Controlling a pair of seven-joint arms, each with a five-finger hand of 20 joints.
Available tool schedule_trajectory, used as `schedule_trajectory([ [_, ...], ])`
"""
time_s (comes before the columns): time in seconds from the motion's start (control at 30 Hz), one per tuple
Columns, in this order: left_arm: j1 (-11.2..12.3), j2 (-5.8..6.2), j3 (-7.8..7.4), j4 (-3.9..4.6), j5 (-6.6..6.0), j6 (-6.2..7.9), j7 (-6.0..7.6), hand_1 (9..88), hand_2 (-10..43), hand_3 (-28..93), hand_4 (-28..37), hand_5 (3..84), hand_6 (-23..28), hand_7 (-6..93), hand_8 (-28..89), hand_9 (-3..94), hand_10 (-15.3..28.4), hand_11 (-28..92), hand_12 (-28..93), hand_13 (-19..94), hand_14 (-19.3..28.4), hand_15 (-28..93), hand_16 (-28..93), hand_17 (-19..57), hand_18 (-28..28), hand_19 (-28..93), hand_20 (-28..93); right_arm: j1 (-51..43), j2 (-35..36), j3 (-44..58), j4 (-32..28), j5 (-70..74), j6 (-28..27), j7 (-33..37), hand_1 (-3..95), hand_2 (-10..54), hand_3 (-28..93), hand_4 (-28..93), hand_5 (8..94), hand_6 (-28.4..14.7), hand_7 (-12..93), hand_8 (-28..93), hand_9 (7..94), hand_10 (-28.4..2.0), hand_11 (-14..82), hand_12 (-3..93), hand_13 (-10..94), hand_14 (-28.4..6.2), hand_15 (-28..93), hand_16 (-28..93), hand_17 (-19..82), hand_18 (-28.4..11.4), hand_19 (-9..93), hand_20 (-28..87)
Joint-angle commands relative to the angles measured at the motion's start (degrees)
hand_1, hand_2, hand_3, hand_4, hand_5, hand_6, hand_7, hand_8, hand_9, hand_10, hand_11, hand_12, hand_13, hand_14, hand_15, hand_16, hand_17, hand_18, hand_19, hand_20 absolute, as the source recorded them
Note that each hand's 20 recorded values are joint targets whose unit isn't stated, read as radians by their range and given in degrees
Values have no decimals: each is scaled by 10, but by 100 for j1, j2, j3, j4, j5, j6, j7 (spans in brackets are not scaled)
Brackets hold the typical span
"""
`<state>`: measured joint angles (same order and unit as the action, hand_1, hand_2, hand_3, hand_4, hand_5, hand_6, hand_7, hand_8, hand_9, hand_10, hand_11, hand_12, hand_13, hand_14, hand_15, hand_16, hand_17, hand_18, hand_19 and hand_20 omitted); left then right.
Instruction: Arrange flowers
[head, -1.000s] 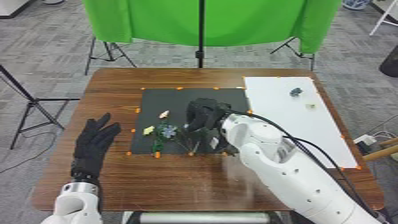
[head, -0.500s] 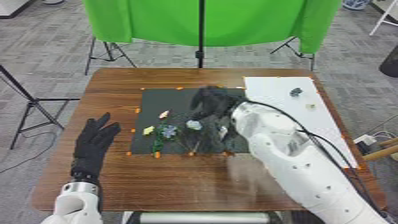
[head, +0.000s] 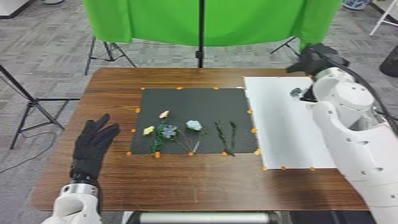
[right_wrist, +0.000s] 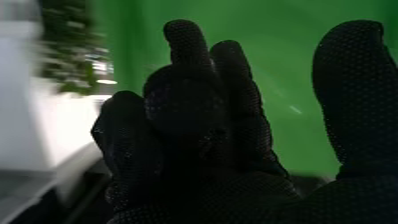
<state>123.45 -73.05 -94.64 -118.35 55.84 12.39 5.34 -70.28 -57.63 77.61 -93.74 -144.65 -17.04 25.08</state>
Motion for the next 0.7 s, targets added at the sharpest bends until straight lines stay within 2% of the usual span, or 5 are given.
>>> schedule_trajectory([
  [0.03, 36, -37, -7, 1, 60, -32, -73, 178, 42, 625, -283, 383, 38, 58, -50, 441, 122, 156, 154, 337, 149, 96, 60, 13, 131, 68, 187, -427, -69, 289, 665, -301, -339, 29, 346, -95, 609, -119, 584, -29, 111, -68, 692, -172, 135, 202, 852, -48, 623, 318, 605, -133, 932, 580],
  [0.3, 59, -37, -24, -12, 40, -9, -94, 179, 44, 619, -283, 384, 39, 57, -50, 442, 122, 156, 154, 338, 150, 96, 60, 13, 131, 68, 187, -662, -189, 246, 1025, -514, -515, -197, 353, -95, 619, -127, 583, -7, 124, -71, 680, -170, 134, 201, 845, -49, 625, 316, 600, -133, 932, 574],
  [0.4, 65, -36, -29, -18, 44, -18, -103, 177, 45, 621, -283, 385, 38, 57, -51, 442, 122, 156, 154, 337, 151, 96, 60, 13, 131, 68, 186, -748, -218, 215, 1192, -745, -131, -312, 392, -95, 627, -135, 597, -1, 138, -75, 694, -160, 143, 201, 851, -43, 626, 311, 602, -131, 932, 572],
  [0.53, 86, -38, -35, -27, 36, -10, -93, 176, 46, 620, -283, 385, 39, 57, -51, 442, 122, 156, 154, 337, 150, 96, 60, 13, 131, 68, 187, -849, -181, 152, 1391, -771, 1060, -419, 485, -95, 639, -176, 635, 3, 181, -51, 734, -142, 168, 196, 870, -28, 627, 308, 620, -117, 932, 574],
  [0.7, 111, -26, -54, -33, 29, -14, -93, 176, 46, 620, -283, 385, 39, 56, -51, 442, 122, 156, 154, 337, 150, 96, 60, 13, 131, 68, 187, -808, -2, 16, 1162, -469, 1947, -483, 632, -95, 542, -156, 760, -7, 222, 96, 888, -92, 69, 348, 912, -14, 619, 310, 662, -106, 932, 577],
])
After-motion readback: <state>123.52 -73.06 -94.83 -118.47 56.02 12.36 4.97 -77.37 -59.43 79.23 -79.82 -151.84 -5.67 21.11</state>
